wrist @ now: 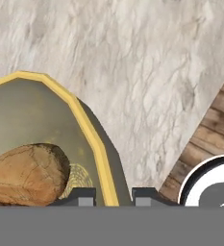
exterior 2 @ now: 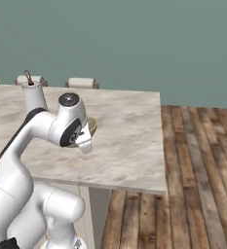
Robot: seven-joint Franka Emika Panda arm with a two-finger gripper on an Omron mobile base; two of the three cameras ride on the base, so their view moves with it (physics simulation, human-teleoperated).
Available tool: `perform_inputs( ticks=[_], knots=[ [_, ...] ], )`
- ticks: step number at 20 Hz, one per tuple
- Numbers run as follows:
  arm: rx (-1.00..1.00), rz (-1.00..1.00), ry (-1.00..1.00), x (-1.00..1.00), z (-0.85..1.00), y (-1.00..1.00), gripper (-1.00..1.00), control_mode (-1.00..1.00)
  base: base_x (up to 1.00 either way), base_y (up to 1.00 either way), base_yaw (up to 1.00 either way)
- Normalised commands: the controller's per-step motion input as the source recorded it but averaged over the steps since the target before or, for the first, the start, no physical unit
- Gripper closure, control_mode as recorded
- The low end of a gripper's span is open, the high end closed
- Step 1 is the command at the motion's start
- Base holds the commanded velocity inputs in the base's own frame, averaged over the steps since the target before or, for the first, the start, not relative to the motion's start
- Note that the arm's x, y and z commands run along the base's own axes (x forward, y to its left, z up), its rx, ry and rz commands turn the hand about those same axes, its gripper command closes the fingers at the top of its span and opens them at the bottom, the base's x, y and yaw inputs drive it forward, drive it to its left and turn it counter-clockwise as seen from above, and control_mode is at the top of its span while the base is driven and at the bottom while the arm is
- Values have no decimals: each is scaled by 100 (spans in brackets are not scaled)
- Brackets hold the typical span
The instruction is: Pick up the heated bread from the toaster oven and place it in the bowl. Then move the bread bowl to the dining counter.
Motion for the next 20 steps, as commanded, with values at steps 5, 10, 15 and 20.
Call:
perform_inputs(
  ticks=[5,10,15,20],
  knots=[
    [2,2,1,69,-44,14,100,-100,0,0,0],
    [-4,0,0,83,-77,12,100,-100,0,0,0],
    [-1,0,3,95,-58,17,100,-100,0,0,0],
    [0,0,2,66,-29,4,100,-100,0,0,0]
  ],
)
